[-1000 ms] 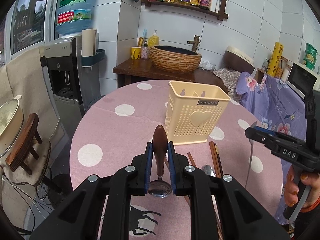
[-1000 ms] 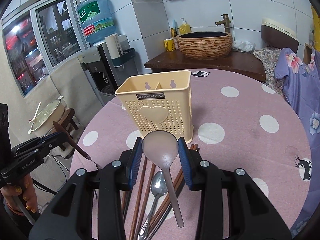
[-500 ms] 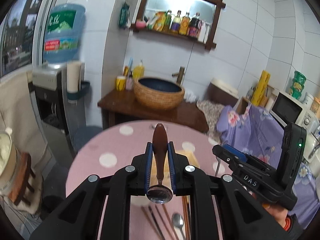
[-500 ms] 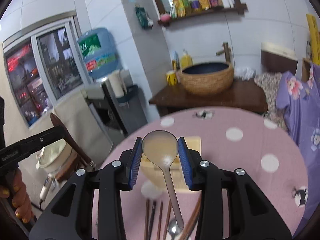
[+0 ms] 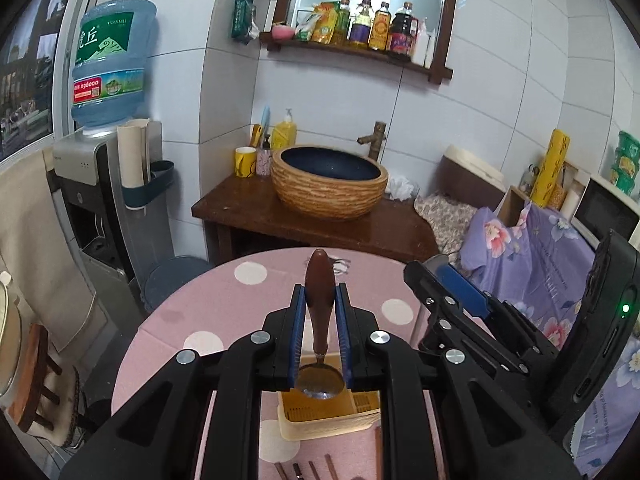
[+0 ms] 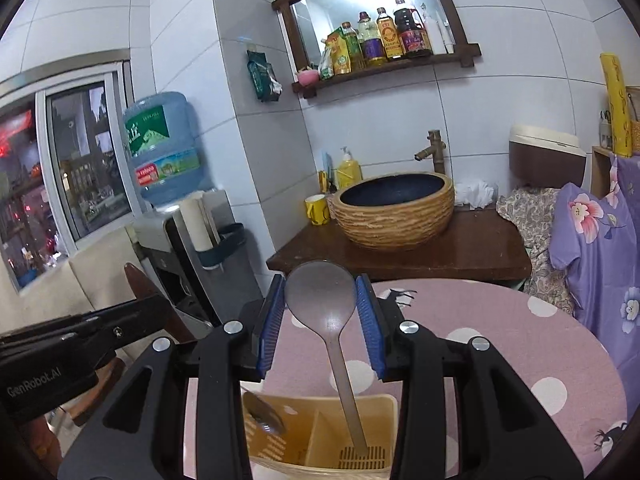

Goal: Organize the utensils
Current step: 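Lower the spoon into the holder with the left tool while the right tool inserts the ladle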

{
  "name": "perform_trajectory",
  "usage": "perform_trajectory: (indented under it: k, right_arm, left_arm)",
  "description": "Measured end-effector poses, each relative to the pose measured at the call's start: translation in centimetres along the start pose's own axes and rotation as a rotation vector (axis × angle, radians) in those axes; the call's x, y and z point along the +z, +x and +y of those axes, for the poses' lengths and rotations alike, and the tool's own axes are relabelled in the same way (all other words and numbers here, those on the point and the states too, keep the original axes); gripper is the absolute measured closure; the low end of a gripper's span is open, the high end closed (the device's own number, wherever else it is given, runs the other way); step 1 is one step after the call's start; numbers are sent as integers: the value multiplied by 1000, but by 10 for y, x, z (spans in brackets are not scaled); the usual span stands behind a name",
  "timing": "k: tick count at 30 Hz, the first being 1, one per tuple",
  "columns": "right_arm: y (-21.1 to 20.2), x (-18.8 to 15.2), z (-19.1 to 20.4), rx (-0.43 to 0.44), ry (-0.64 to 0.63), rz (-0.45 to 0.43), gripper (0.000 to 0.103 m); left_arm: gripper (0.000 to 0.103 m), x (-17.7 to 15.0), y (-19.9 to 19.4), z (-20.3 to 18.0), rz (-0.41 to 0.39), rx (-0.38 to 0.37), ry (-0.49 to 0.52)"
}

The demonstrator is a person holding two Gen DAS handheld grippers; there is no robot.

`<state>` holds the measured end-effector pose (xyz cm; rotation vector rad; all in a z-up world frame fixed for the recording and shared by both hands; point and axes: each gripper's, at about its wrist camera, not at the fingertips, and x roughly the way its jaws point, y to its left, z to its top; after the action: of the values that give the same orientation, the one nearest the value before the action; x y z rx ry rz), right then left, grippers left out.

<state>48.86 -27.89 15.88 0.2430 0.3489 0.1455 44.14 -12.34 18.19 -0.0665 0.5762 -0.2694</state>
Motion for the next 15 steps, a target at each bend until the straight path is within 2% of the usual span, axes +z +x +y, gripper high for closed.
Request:
perform_trajectory:
  k: [6,15]
  right_arm:
    - [7,-38,-11,-7,-6,56,66]
    - [4,-73,-22,-63,-36,113,66]
  left_arm:
    - [87,-21,23,7,67,-7,-3]
    - [87,-53,42,9,122,17,9]
